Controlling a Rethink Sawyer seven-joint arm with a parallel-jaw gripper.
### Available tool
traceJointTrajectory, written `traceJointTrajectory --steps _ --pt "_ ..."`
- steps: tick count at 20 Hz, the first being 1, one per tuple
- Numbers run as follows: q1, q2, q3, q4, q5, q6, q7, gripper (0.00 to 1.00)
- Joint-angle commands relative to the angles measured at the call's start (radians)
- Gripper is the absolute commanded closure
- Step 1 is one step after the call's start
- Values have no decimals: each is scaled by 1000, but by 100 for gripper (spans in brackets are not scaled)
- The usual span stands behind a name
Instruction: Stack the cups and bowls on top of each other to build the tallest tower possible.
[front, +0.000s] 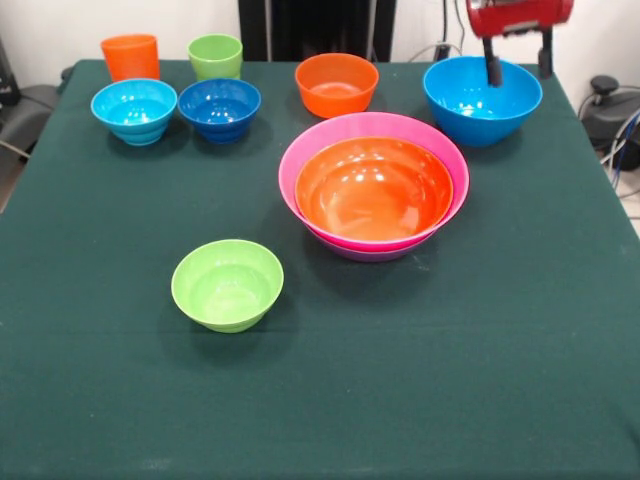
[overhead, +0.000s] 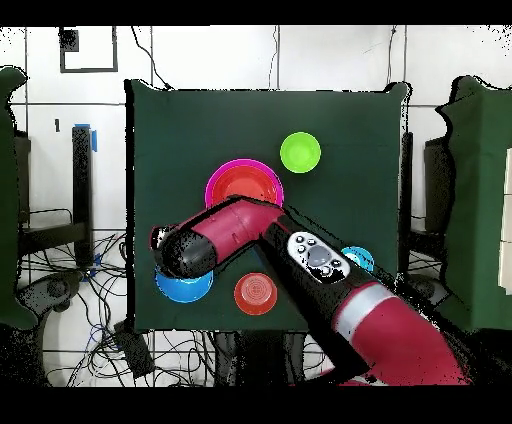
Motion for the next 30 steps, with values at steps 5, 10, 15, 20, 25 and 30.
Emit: traceJointTrajectory --steps 5,10,15,20,25,30 --pt "-144 89 349 127 22 106 -457 0" --pt "-22 -113 111 202 -15 -56 -39 0" --pt "295 -247 -389 206 140 -18 598 0" --pt "509 -236 -672 183 223 -64 833 0" --pt "558 -250 -750 207 265 -98 853 0" --pt "538 -237 -741 190 251 -106 842 0"
